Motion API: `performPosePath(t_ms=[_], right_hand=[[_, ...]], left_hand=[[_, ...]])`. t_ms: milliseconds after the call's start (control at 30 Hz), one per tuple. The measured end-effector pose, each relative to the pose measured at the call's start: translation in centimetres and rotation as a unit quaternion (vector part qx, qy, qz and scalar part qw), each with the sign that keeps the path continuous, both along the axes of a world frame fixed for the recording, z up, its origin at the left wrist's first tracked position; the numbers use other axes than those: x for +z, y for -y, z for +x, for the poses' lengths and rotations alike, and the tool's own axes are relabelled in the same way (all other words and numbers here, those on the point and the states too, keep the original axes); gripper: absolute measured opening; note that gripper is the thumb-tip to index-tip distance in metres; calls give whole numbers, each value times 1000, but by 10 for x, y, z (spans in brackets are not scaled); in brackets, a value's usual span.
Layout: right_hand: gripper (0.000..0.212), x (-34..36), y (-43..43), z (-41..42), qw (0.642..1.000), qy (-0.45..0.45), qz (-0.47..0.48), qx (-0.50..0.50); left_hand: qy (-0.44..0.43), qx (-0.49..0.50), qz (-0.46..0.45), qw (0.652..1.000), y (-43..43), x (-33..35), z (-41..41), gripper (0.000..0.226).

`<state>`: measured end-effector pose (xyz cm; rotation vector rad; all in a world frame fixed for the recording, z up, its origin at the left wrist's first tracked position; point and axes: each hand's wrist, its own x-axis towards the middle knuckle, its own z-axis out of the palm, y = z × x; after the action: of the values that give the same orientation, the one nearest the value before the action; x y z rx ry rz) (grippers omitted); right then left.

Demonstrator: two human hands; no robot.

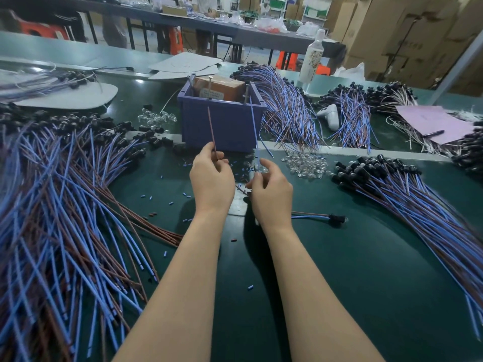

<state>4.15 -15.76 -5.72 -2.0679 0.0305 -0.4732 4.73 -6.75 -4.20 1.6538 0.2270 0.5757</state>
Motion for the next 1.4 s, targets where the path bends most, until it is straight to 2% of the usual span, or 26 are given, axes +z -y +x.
performPosePath(t_ms=[100, 267, 333, 467, 567, 667, 800, 1033, 1400], right_hand=[[32, 0, 1, 0, 1000, 1, 13, 1], [34, 1, 0, 0, 999, 16, 47, -1], [35, 2, -2, 0, 998, 21, 62, 0], [37, 3, -4, -2, 996, 22, 89, 8], [41, 2, -4, -2, 995, 19, 96, 9], [45, 2, -3, -2, 995, 14, 97, 10], [43, 4, -4, -2, 996, 8, 88, 10], [40, 4, -6, -2, 998, 1, 67, 2], [39, 5, -6, -3, 998, -20, 51, -4]], left_hand=[[-13, 17, -19, 1000, 0, -3, 1, 28], [-29, 24, -167, 985, -5, -3, 1, 14], [-37, 24, -166, 985, -7, -2, -1, 18], [-33, 32, -136, 990, -7, -1, -3, 9], [-24, 31, -188, 981, -6, 0, -2, 6], [-26, 11, -232, 972, -6, 2, -1, 13], [-17, -13, -184, 983, -5, 4, 0, 19], [21, 10, -84, 996, 0, 3, -4, 22], [19, -2, -87, 996, -1, -1, 2, 28]])
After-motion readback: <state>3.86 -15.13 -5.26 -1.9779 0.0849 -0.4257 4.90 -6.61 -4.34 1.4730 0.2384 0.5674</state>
